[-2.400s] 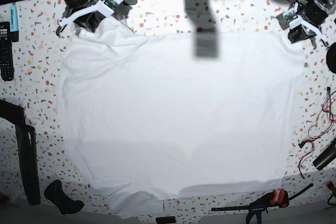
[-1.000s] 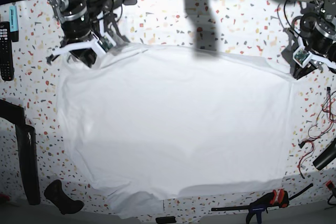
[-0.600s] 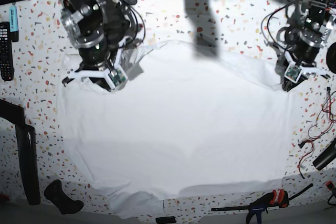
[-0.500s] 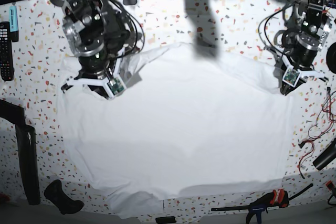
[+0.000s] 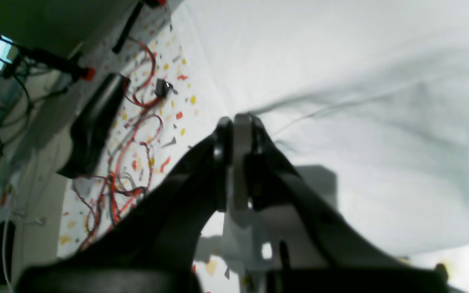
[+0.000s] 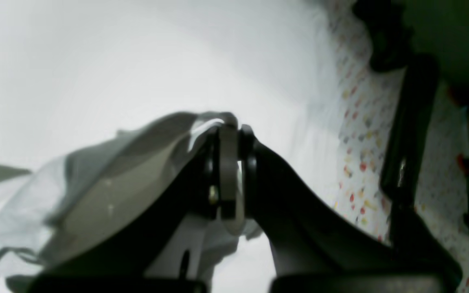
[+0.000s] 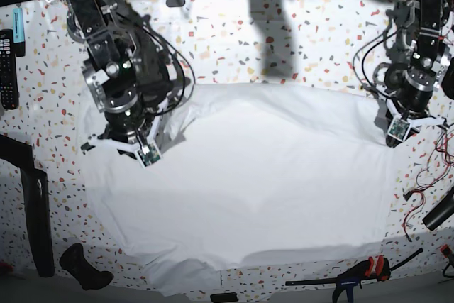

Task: Fold the T-shirt properly
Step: 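Lift the collar edge and carry it over toward the hem with both grippers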

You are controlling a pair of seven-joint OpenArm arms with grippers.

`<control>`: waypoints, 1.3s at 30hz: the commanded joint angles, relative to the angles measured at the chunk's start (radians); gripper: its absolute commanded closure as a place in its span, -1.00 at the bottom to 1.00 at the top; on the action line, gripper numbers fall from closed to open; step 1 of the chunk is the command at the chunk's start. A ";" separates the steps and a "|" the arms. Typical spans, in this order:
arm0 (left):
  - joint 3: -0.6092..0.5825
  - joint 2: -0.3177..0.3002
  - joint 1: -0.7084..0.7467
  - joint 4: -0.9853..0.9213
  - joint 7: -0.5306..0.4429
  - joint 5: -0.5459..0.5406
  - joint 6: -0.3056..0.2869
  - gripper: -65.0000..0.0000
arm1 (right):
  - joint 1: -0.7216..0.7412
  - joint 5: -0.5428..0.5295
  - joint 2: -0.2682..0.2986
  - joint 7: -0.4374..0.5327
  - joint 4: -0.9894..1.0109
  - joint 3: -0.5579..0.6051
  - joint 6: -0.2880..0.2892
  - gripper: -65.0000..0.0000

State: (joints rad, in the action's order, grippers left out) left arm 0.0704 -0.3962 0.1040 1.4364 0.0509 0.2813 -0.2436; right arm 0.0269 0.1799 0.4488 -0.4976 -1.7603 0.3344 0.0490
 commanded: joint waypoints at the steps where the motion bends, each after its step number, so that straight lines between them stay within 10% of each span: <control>1: 0.007 -0.016 -0.026 -0.007 -0.024 -0.006 0.013 1.00 | 0.033 -0.003 0.009 0.010 -0.015 -0.006 -0.011 1.00; 39: 0.006 0.030 -0.353 -0.443 -0.077 -0.100 -0.037 1.00 | 0.411 -0.244 0.001 0.092 0.332 -0.006 0.196 1.00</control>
State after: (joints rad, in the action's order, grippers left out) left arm 0.0708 -0.3515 -0.2222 0.9771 0.0002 0.1860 -0.2886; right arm 0.4061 -0.0631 0.4454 -0.4347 -1.4132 0.3355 0.2527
